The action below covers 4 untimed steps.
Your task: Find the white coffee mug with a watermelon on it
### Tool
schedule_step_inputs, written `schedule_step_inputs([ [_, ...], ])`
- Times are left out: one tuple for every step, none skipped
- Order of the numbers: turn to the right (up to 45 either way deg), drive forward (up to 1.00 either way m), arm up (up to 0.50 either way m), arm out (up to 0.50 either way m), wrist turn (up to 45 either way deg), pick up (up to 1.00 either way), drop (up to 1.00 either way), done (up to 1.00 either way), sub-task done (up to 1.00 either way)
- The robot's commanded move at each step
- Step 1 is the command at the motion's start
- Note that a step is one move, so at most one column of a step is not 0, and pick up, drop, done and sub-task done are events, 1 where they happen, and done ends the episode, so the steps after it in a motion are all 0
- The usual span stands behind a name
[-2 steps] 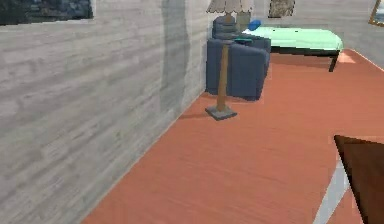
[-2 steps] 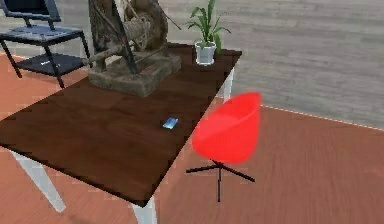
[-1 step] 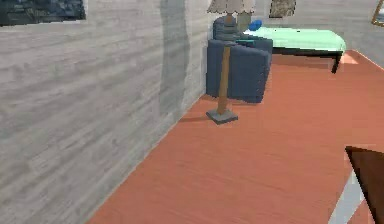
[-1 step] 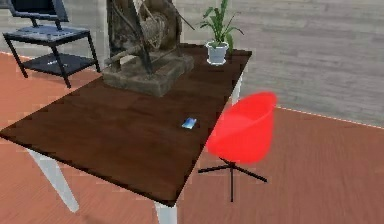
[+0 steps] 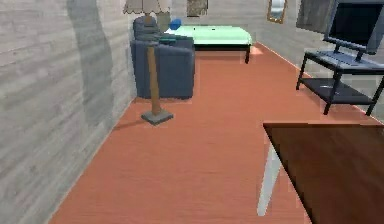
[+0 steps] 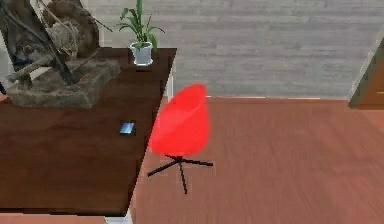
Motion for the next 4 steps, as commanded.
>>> schedule_step_inputs([
  [0.0, 1.0, 0.0, 0.0, 0.0, 0.0, 0.0, 0.0, 0.0],
  [6.0, 0.0, 0.0, 0.0, 0.0, 0.0, 0.0, 0.0, 0.0],
  [0.0, 0.3, 0.0, 0.0, 0.0, 0.0, 0.0, 0.0, 0.0],
  [21.0, 0.0, 0.0, 0.0, 0.0, 0.0, 0.0, 0.0, 0.0],
])
